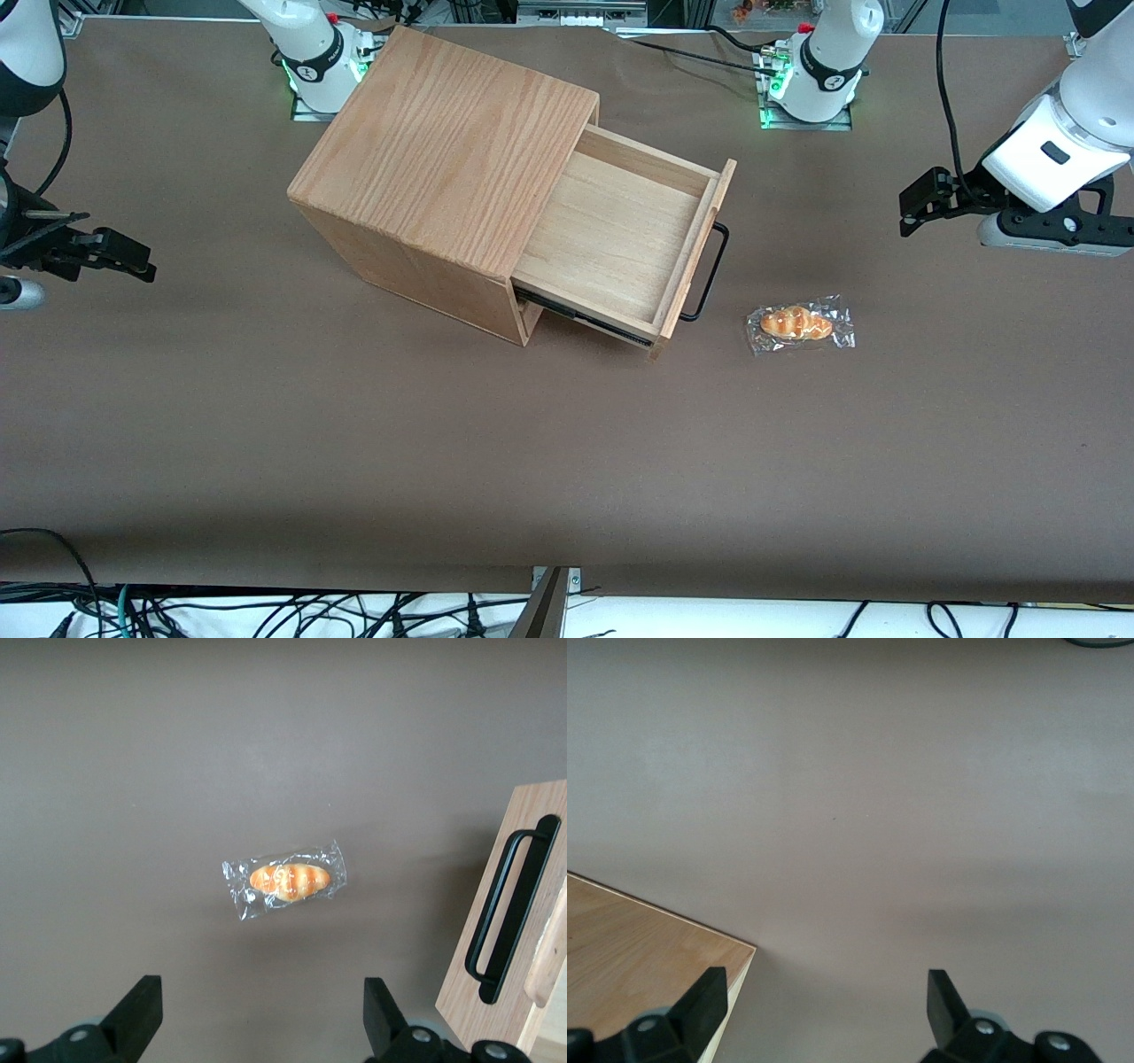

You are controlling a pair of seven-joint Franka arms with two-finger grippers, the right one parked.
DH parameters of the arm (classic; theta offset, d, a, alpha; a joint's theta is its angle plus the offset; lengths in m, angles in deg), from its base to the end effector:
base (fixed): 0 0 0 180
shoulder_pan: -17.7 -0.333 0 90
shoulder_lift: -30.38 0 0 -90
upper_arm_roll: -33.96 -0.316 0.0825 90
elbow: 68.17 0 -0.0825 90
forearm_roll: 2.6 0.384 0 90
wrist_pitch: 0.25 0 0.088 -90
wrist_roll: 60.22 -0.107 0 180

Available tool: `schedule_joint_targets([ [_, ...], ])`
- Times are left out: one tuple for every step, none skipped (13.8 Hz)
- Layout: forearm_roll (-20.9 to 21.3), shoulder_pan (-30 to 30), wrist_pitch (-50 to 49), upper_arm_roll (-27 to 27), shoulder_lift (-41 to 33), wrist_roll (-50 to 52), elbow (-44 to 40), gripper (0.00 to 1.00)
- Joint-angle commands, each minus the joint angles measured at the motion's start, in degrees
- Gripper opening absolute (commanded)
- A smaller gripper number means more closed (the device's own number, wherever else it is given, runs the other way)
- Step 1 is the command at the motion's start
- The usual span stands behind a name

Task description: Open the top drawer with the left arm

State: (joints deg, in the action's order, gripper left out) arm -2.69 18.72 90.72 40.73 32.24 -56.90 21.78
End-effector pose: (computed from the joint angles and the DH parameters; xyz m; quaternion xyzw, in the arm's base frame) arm 0.5604 -0.0757 0.6083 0.9992 -0.0390 -0.0074 0.0020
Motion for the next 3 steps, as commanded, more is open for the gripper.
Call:
schedule_joint_targets([
  [-0.79, 0.13, -2.37, -0.35, -0.98, 0.37, -0.29, 1.0],
  [-0.79, 0.13, -2.38, -0.35, -0.98, 0.46, -0.29, 1.0],
  [-0.79, 0.13, -2.38, -0.35, -0.98, 0.46, -0.29, 1.0],
])
